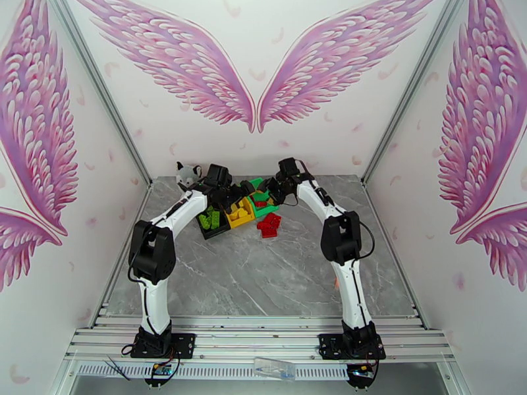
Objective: Sort the legos into containers by color
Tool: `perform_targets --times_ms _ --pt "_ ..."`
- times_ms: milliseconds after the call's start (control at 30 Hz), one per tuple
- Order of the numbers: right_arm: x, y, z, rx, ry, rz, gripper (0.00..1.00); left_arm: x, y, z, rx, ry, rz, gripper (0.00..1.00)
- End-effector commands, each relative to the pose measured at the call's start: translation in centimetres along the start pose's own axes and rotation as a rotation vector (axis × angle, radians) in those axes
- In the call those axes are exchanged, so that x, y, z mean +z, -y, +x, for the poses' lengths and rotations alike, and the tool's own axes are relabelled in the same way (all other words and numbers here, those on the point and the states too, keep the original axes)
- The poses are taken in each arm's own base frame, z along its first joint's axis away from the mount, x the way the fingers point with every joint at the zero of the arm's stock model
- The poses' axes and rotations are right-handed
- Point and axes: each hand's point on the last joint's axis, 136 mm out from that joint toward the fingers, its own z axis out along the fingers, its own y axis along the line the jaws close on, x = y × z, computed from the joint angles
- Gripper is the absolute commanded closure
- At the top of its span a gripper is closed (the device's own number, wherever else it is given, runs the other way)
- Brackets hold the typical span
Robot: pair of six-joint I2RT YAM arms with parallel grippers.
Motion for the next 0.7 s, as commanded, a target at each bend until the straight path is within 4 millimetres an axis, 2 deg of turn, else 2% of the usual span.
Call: perform_targets --times_ms 0,167,433,567,667 --pt "-0.2 -0.9 0.3 0.011 -0.021 -0.019 0.3 -1.7 1.4 -0.2 0.042 0.025 0.016 0.03" --pt "-2.0 1.1 1.5 -0.065 -0.009 0.088 0.3 -2.4 0.3 0.2 0.063 0.037 -0.039 0.03" --pt "-4.8 7.7 4.5 -0.162 -0.02 0.354 0.32 -2.8 -1.0 0.9 0.075 0.045 -0.086 0.03" --pt "-5.1 10.1 5.4 -0.167 -0.028 0.429 0.37 -2.8 -1.1 1.4 0.074 0.045 -0.089 0.03" --pt "-4.4 11.2 5.7 -0.159 -0.038 0.457 0.4 -2.8 -1.1 1.9 0.076 0.04 -0.089 0.03"
